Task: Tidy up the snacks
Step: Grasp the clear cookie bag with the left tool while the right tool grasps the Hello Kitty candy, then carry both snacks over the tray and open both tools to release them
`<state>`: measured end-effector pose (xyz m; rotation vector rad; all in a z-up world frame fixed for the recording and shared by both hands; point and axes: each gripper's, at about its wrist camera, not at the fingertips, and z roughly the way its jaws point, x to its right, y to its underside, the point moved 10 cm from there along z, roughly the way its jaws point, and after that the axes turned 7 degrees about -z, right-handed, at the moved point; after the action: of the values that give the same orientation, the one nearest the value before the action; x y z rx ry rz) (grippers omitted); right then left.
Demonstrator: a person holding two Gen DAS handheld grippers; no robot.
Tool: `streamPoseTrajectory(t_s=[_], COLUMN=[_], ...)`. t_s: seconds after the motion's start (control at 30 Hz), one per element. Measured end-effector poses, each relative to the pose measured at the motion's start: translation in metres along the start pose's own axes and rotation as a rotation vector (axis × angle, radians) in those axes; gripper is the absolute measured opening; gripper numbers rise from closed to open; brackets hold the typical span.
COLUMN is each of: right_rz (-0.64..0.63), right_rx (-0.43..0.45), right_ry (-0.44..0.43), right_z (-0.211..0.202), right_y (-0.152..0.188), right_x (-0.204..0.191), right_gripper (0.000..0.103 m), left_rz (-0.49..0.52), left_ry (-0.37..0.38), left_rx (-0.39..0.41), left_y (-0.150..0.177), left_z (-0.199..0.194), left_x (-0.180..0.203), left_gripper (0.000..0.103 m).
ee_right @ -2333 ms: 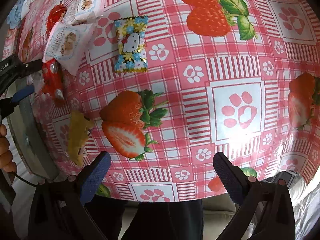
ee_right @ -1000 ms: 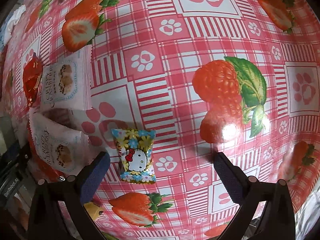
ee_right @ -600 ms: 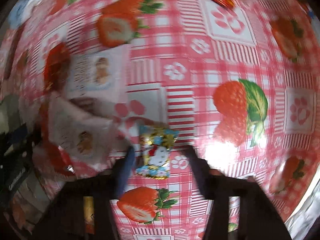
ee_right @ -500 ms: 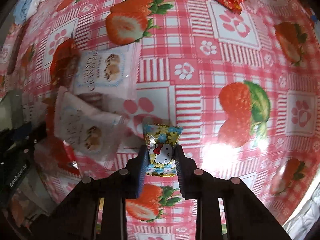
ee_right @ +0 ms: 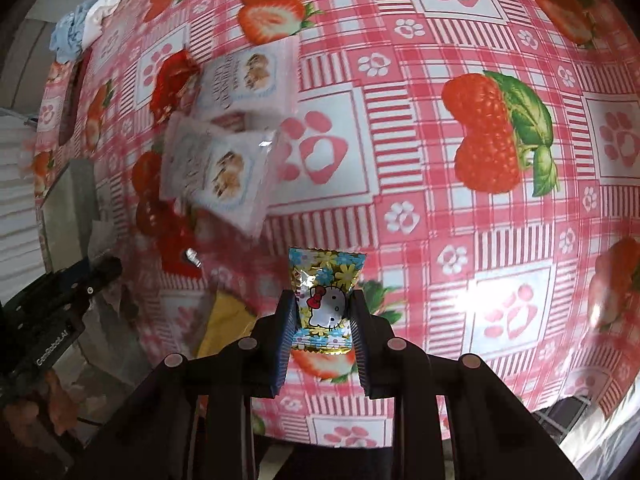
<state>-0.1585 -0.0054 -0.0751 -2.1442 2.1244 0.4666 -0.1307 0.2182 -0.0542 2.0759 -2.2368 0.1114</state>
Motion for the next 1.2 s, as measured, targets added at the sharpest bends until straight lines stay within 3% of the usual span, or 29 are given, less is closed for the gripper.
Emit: streamPoseTrajectory(t_s=[0.3, 0.63, 0.93, 1.2], right_rz=[-0.081, -0.26, -0.418, -0.517], right_rx=[0.024, 0.02, 0.001, -0.035], right_ry=[-0.016, -0.018, -0.031, -0.041], right_z=[-0.004, 0.004, 0.015, 0.042], right_y=[-0.005, -0.036, -0.05, -0.048], right_x=[-0.065, -0.168, -0.259, -0.327], right_gripper=[0.029, 0.029, 0.029, 0.029], left_rz=[-0.032, -0.175, -0.28, -0.289], left_ry=[0.004, -0.004, -0.052, -0.056], left_rx=[0.063, 0.123, 0.123, 0.08], left_y=[0.003, 0.003, 0.013, 0.028], left_z=[-0.034, -0.053, -0.053, -0.038], left_x=[-0.028, -0.093, -0.166, -0.187], left_gripper=[0.031, 0.031, 0.031, 0.031])
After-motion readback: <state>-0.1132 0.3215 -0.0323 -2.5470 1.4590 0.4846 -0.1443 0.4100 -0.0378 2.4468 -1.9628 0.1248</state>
